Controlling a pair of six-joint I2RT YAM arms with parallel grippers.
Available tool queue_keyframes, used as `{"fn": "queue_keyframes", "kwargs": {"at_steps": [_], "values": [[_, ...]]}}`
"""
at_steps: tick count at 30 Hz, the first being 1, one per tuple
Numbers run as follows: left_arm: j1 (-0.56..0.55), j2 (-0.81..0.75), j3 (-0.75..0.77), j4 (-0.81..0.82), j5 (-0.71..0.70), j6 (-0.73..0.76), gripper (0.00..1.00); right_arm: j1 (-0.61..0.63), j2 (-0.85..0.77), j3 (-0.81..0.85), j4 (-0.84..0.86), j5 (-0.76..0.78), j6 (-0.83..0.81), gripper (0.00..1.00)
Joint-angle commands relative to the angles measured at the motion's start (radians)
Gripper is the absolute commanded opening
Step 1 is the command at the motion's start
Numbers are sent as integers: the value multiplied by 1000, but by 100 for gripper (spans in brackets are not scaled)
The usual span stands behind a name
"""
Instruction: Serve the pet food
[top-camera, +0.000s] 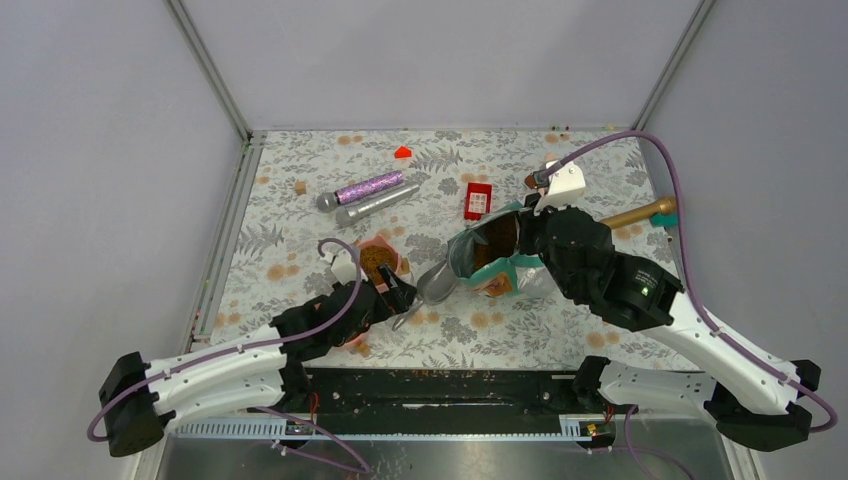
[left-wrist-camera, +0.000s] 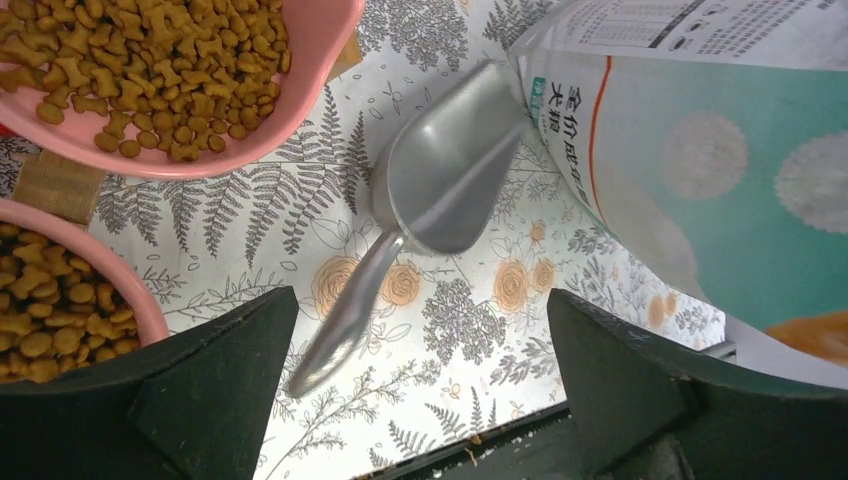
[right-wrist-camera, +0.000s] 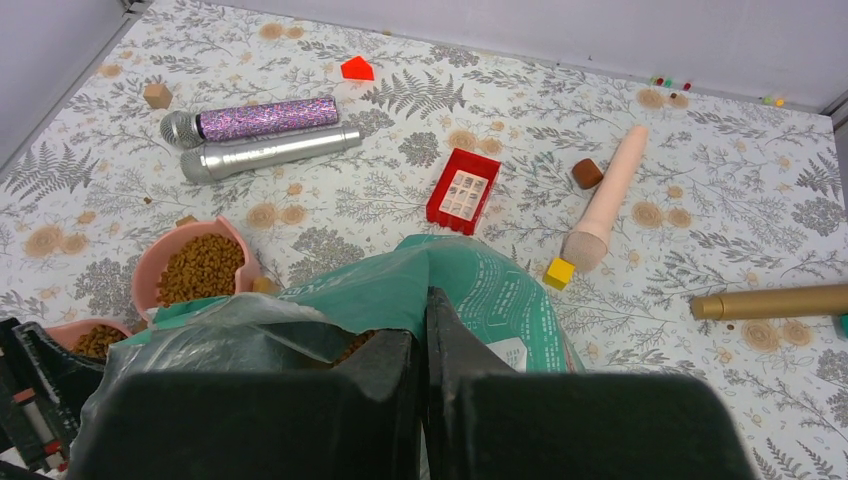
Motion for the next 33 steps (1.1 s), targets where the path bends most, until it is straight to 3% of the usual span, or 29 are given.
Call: {"fn": "queue_keyframes", "kwargs": {"at_steps": [1, 6, 11, 15, 19, 24, 29, 31, 33], "values": [[-14, -87, 18, -53, 3, 17, 99, -2, -35, -11, 44, 38, 13, 0], [-14, -170, 104, -100, 70, 130, 99, -3, -35, -2, 6, 23, 13, 0], [-15, -151, 313, -199, 70, 371, 99, -2, -29, 9, -22, 20, 5, 0], [-14, -81, 480, -185, 95, 506, 99, -3, -22, 13, -37, 14, 8, 0], [-14, 22, 591, -105, 222, 645, 99, -3, -15, 16, -38, 8, 13, 0], [-14, 195, 751, -151, 375, 748, 99, -2, 7, 41, -58, 5, 10, 0], [-15, 331, 840, -187, 330, 748, 97, -4, 20, 51, -58, -2, 13, 0], [-14, 377, 877, -214, 287, 740, 88, -4, 20, 52, -59, -7, 13, 0], [-14, 414, 907, -221, 271, 729, 56, -5, 19, 49, -56, -7, 20, 0]]}}
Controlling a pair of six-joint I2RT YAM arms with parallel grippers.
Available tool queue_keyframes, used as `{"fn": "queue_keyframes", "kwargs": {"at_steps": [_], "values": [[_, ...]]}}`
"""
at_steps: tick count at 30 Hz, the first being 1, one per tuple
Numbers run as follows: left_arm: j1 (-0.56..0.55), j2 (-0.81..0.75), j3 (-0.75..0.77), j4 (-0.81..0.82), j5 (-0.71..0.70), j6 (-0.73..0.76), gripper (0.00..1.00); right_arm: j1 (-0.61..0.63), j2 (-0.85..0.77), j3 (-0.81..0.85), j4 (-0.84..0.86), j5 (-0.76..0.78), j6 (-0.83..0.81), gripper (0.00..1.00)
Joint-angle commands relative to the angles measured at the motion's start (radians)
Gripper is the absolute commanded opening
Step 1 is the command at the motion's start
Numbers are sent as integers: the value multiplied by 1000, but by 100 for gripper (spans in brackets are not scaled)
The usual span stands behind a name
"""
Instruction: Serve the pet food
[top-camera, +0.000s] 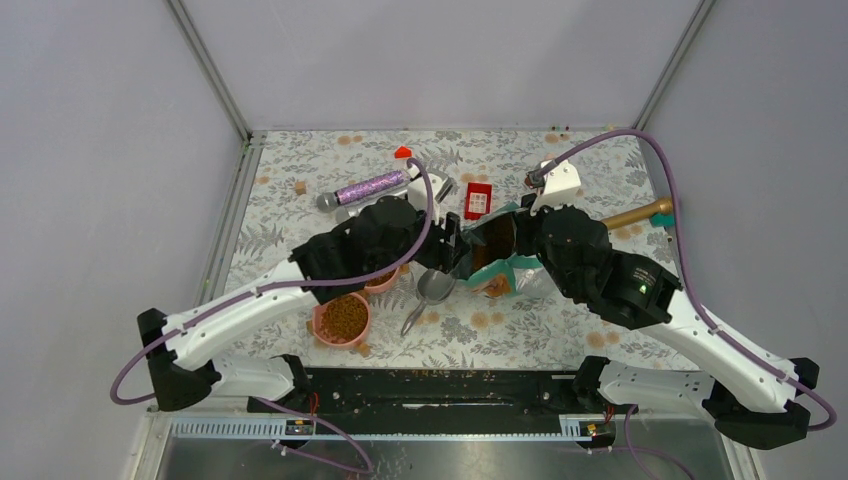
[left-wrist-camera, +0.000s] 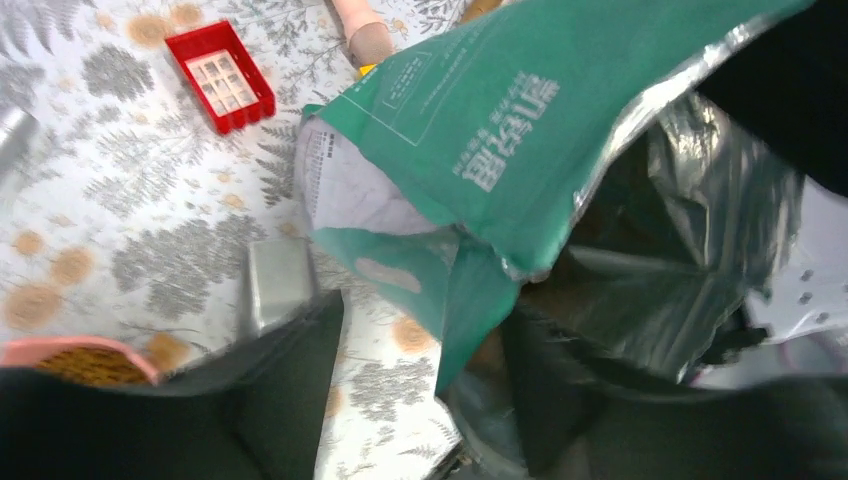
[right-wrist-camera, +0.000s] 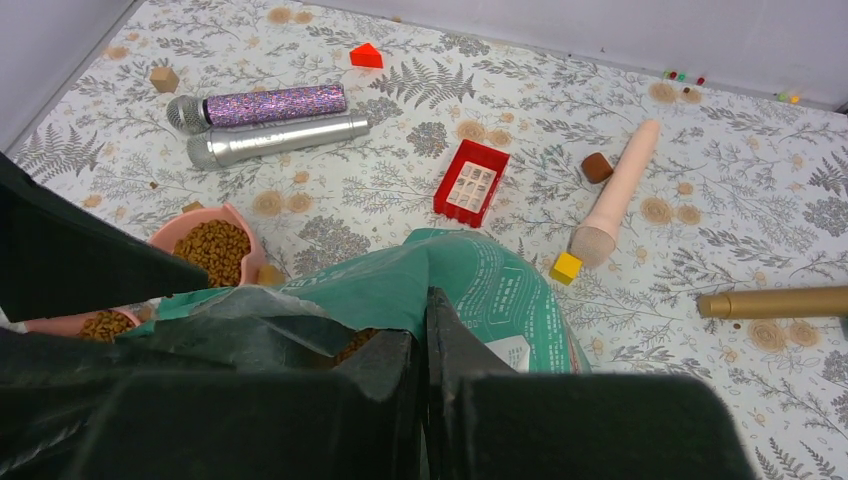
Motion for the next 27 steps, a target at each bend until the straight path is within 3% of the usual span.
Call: {"fn": "queue_keyframes", "kwargs": {"at_steps": [1, 2, 3, 10, 18, 24, 27], "values": [[-2, 57, 111, -18, -49, 3, 33, -5, 3, 31, -33, 14, 16, 0], [-2, 73, 131, -26, -66, -12, 10, -5, 3, 30, -33, 1, 19, 0], [-2, 85, 153, -43, -80, -27, 0, -5, 3, 29, -37, -16, 19, 0], [-58, -5, 172, -51, -5, -108, 0, -14, -4, 114, -134, -264, -27, 0], [-210, -116, 147, 15, -51, -166, 0, -14, -27, 247, -230, -579, -13, 0], [-266, -71, 204, 44, -166, -237, 0, -14, -6, 307, -244, -589, -54, 0], [-267, -28, 234, 25, -346, -299, 0, -14, 54, 347, -261, -494, -80, 0]]}}
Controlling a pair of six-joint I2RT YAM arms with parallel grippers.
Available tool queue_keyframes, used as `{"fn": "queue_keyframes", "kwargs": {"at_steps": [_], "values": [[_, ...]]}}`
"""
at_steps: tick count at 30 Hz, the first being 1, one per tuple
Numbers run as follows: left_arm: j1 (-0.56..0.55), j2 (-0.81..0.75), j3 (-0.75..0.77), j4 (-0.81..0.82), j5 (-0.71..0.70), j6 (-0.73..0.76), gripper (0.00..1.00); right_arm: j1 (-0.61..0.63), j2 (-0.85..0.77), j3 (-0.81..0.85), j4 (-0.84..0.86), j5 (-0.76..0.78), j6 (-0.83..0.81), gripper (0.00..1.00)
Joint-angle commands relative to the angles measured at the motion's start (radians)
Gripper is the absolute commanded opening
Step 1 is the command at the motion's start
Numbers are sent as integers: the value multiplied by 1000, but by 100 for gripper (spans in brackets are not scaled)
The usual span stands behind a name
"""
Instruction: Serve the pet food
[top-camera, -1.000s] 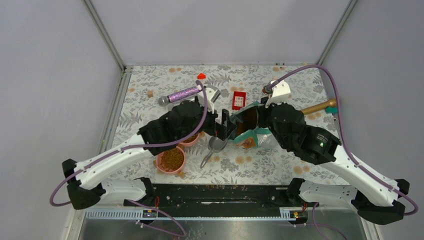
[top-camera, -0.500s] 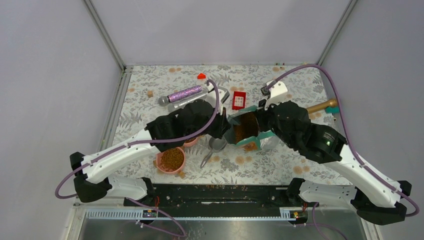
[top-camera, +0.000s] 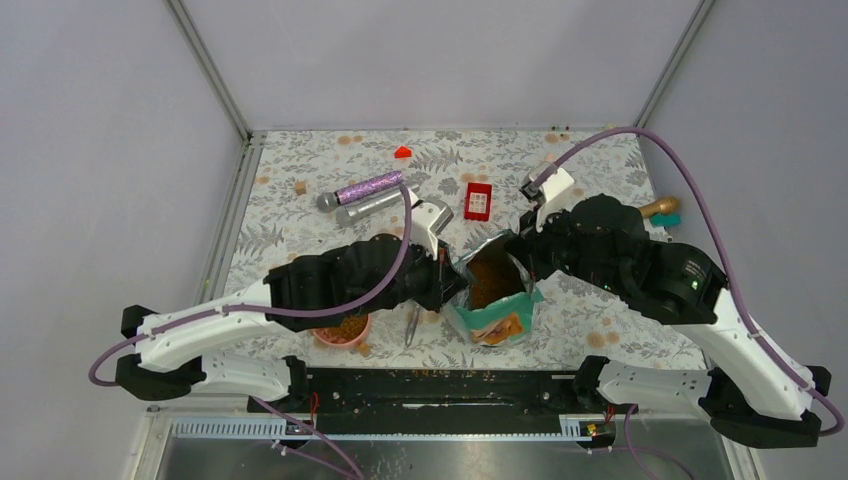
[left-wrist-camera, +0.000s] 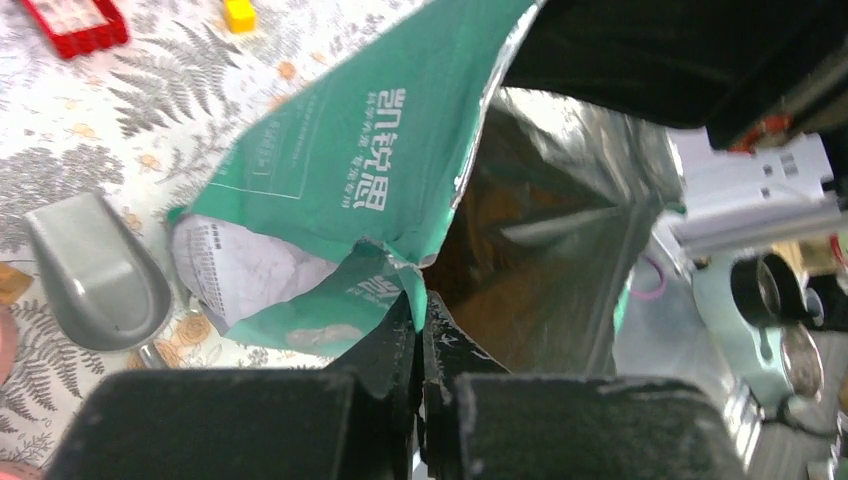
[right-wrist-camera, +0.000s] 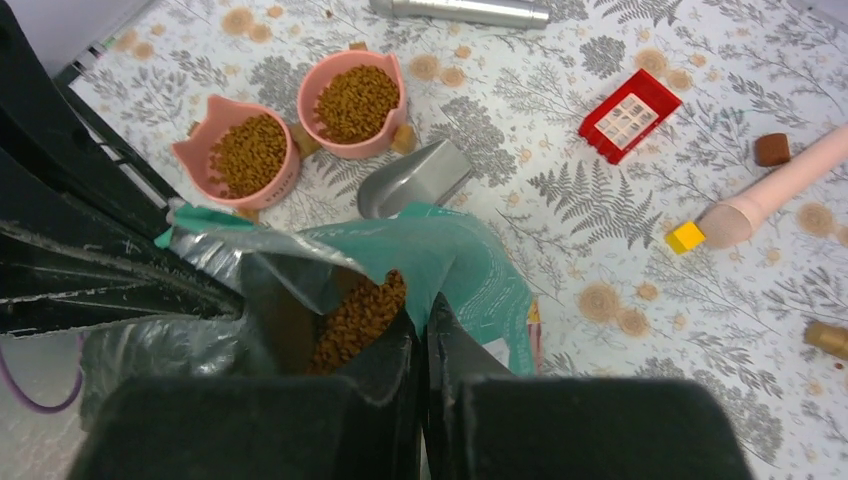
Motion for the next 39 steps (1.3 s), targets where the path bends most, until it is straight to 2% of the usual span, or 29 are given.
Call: {"fn": "queue_keyframes", "kwargs": {"at_steps": [1, 3, 7, 8, 11, 13, 16, 18, 19, 24, 28, 32, 35, 37, 38, 39], "values": [[6, 34, 119, 206, -314, -120, 0, -4, 74, 117, 72, 32, -50, 0], [6, 55, 121, 205, -398, -156, 0, -52, 123, 139, 57, 19, -54, 0], [19, 159, 198, 167, -600, -175, 0, -185, 202, 143, 85, -159, -79, 2], [47, 196, 232, 145, -600, -188, 0, -219, 213, 141, 98, -182, -83, 6], [125, 279, 293, 109, -484, -248, 0, -284, 236, 152, 109, -242, -83, 18], [156, 308, 301, 110, -445, -284, 0, -303, 227, 157, 99, -261, -86, 30], [166, 322, 306, 114, -475, -291, 0, -305, 175, 140, 84, -286, -120, 52], [168, 323, 302, 117, -497, -290, 0, -305, 114, 100, 95, -293, -127, 91], [169, 322, 302, 120, -496, -284, 0, -306, 75, 73, 108, -288, -122, 98], [169, 339, 301, 140, -468, -273, 0, -306, -136, -140, 252, -282, -113, 99], [169, 343, 291, 140, -437, -275, 0, -305, -256, -275, 274, -264, -105, 100], [169, 309, 247, 162, -436, -265, 0, -305, -277, -333, 252, -212, -54, 99], [169, 281, 218, 187, -417, -253, 0, -306, -255, -356, 274, -239, -82, 97], [169, 270, 210, 190, -401, -251, 0, -305, -217, -344, 283, -248, -100, 93], [169, 264, 206, 188, -398, -254, 0, -306, -201, -332, 285, -245, -103, 89], [169, 258, 201, 185, -399, -257, 0, -306, -187, -319, 285, -251, -105, 79]]}}
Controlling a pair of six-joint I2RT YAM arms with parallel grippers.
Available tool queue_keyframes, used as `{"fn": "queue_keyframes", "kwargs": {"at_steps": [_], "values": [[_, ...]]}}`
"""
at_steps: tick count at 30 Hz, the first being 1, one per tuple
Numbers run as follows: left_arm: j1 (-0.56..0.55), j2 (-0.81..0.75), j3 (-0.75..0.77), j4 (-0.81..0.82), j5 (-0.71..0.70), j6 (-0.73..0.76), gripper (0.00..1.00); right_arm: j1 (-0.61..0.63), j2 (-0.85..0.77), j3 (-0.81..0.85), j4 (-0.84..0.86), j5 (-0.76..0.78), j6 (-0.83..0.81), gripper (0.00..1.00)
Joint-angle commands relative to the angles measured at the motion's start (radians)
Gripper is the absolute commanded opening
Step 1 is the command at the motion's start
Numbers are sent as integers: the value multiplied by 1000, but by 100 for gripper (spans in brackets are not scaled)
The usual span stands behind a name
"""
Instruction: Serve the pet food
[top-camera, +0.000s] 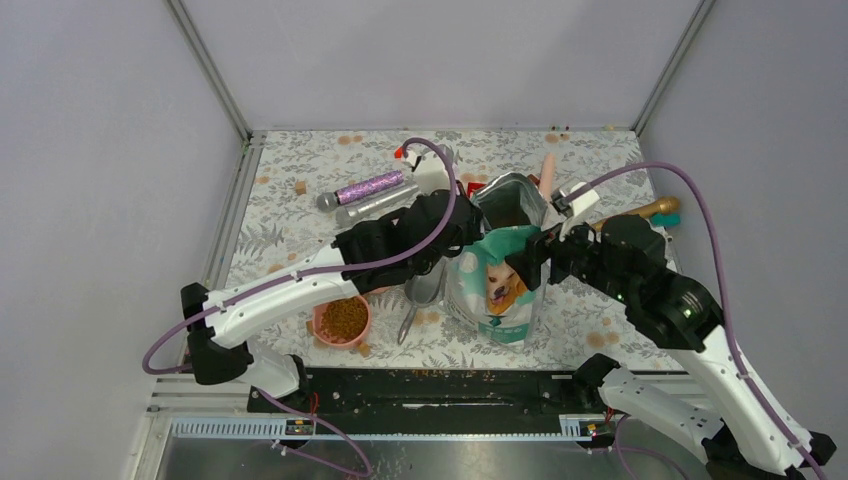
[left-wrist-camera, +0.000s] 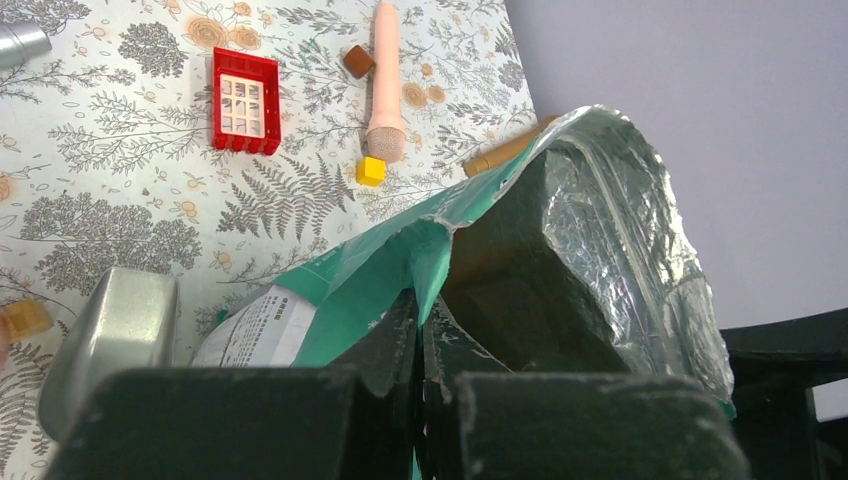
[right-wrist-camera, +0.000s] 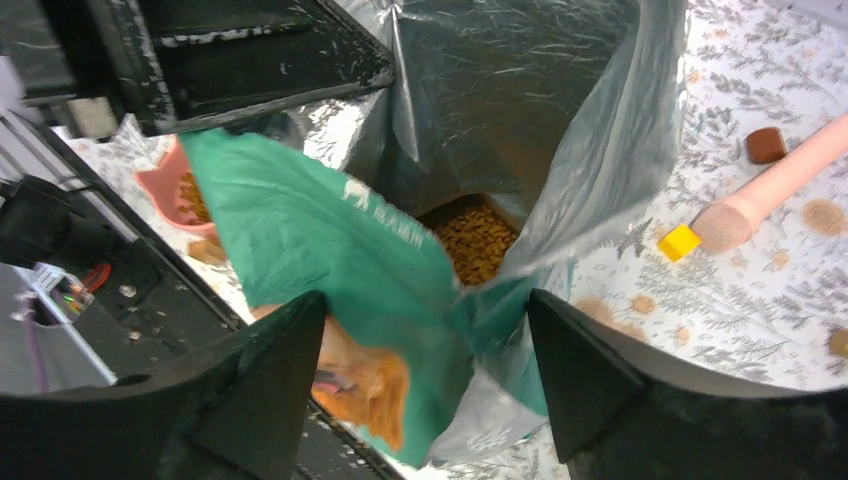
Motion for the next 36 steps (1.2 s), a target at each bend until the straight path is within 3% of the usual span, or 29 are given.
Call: {"fn": "queue_keyframes", "kwargs": {"at_steps": [1, 3, 5, 9, 12, 15, 20, 27, 31, 36], "values": [[16, -72, -10, 91, -21, 18, 0, 3, 58, 40, 63, -20, -21, 68], [17, -94, -17, 80, -33, 39, 11, 3, 60, 43, 70, -28, -12, 46], [22, -130, -39, 87, -31, 90, 29, 2, 43, 37, 70, -12, -5, 31], [81, -258, -143, 96, 45, 144, 77, 3, -22, 3, 70, 40, 2, 23], [183, -368, -261, 159, 184, 217, 92, 3, -55, -14, 70, 82, 9, 18], [305, -435, -363, 255, 503, 416, 97, 2, -61, -22, 70, 86, 26, 10], [378, -436, -462, 376, 884, 678, 98, 3, -56, -23, 68, 105, 43, 7], [396, -220, -318, 357, 1150, 803, 98, 3, -120, -25, 49, 284, 100, 6], [406, -124, -248, 362, 1197, 842, 99, 2, -153, -39, 50, 284, 109, 6], [428, -32, -171, 377, 1358, 868, 97, 2, -153, -39, 49, 255, 117, 5]]}}
